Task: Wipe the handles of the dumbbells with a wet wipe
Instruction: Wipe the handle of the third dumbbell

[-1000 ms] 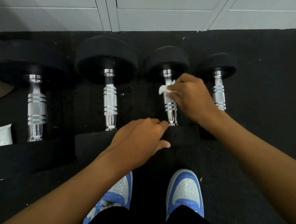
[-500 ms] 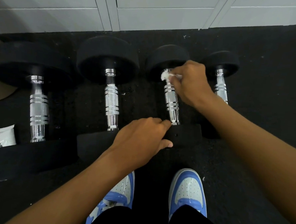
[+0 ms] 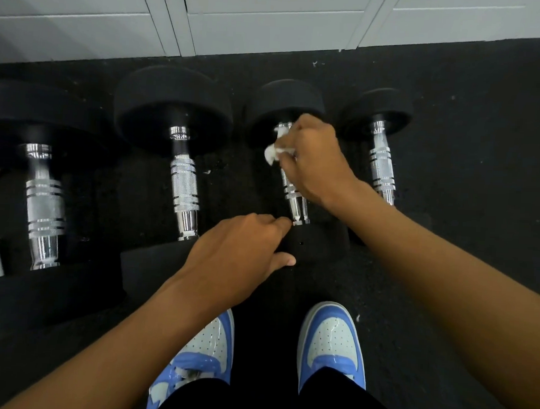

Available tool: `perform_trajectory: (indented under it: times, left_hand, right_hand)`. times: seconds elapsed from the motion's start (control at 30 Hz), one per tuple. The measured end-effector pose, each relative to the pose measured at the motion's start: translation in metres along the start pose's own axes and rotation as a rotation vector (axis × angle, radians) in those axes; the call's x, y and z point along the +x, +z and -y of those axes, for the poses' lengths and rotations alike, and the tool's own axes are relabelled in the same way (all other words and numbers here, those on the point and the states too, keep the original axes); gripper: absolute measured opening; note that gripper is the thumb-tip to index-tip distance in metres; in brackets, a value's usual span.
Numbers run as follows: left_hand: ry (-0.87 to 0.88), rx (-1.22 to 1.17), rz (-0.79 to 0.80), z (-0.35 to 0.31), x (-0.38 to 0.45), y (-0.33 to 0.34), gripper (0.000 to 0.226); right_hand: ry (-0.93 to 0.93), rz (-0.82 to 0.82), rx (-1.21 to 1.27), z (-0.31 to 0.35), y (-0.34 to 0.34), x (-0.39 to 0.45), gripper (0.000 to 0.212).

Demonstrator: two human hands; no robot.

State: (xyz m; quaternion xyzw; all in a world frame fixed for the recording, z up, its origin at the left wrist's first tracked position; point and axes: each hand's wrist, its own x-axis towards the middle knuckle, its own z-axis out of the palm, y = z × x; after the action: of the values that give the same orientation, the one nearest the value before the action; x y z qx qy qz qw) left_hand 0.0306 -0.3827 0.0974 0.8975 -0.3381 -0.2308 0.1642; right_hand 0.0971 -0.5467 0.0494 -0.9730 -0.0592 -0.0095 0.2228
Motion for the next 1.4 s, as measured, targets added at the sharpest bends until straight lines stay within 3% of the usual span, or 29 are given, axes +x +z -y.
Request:
perform_trajectory:
  times: [0.07, 0.23, 0.43, 0.6, 0.77, 0.87, 1.0, 1.2, 1.4]
  left_hand:
    - [0.0, 0.008, -0.004, 0.001, -0.001, 0.0, 0.05]
    - [-0.006, 0.0, 0.005, -0.001, -0.001, -0.001, 0.05]
    - [-0.011, 0.012, 0.011, 0.0, -0.001, -0.001, 0.05]
    - [-0.014, 0.006, 0.008, -0.002, 0.0, -0.002, 0.05]
    - [-0.011, 0.017, 0.015, -0.001, 0.0, -0.001, 0.05]
    - [-0.003, 0.001, 0.005, 0.0, 0.0, 0.0, 0.051]
    - [0.002, -0.014, 0.007, -0.001, 0.001, -0.001, 0.051]
    - [0.002, -0.012, 0.004, 0.001, -0.001, -0.001, 0.05]
    - [0.004, -0.018, 0.012, -0.001, 0.0, -0.001, 0.051]
  right_hand:
    - [-0.031, 0.022, 0.029, -0.001, -0.002, -0.02, 0.013]
    - [0.212, -0.08, 0.055, -0.017, -0.003, 0.001, 0.017]
    - [0.034, -0.075, 0.09, -0.003, 0.004, -0.023, 0.011]
    - [0.159, -0.08, 0.063, -0.01, 0.002, 0.008, 0.017]
    - [0.056, -0.056, 0.051, -0.001, 0.007, -0.008, 0.013]
    - [0.16, -0.094, 0.169, -0.003, -0.007, -0.026, 0.01]
    - [0.245, -0.084, 0.149, -0.006, -0.012, 0.003, 0.014]
    - [0.11, -0.058, 0.08, -0.002, 0.0, -0.008, 0.014]
    - [0.318, -0.113, 0.215, -0.011, -0.01, -0.006, 0.013]
